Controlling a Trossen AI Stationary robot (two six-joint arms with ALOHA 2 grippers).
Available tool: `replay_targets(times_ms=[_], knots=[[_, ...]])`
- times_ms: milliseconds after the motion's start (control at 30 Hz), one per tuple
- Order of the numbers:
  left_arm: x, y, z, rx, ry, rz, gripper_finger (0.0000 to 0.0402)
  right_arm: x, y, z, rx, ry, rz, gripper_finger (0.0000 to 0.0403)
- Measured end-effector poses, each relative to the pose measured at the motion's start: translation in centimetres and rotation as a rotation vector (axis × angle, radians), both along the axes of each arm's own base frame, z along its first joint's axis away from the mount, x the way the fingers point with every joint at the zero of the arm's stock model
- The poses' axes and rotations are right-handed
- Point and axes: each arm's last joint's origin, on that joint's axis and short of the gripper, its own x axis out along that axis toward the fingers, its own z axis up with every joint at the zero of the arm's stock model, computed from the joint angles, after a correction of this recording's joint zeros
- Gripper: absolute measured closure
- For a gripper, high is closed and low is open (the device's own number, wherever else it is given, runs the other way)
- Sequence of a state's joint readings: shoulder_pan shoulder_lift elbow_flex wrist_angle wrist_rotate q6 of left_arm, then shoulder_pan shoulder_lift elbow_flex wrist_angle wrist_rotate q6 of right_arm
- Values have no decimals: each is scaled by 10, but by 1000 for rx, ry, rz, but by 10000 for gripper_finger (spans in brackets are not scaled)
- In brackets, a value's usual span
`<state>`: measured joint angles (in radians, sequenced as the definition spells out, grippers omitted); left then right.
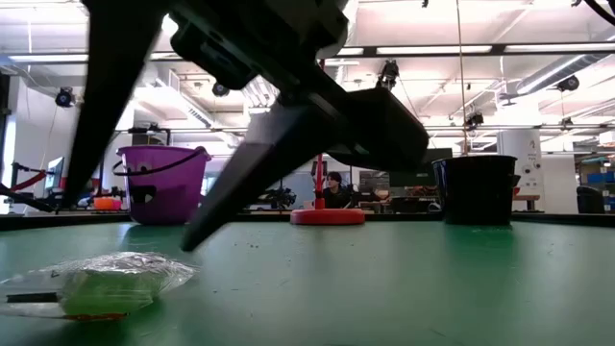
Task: Sort candy
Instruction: Put the green gummy into the light green bucket
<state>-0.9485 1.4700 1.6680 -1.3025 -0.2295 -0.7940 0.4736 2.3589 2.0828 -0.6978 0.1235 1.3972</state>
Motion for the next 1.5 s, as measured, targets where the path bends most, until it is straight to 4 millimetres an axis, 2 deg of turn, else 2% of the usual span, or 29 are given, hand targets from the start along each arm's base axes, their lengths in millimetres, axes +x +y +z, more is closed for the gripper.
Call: replay_targets(times_ms=[867, 1100, 1400, 1500], knots=[[0, 0, 0, 2, -1, -4, 278, -9, -5, -29, -12, 43, -75, 220], [0, 0, 0, 2, -1, -4, 278, -5, -6, -33, 11, -15, -80, 277], [0, 0, 0, 2, 0, -4, 278, -7, -7, -40, 5, -9, -84, 369], [0, 0, 0, 2, -1, -3, 278, -6, -8, -38, -4, -13, -65, 389]])
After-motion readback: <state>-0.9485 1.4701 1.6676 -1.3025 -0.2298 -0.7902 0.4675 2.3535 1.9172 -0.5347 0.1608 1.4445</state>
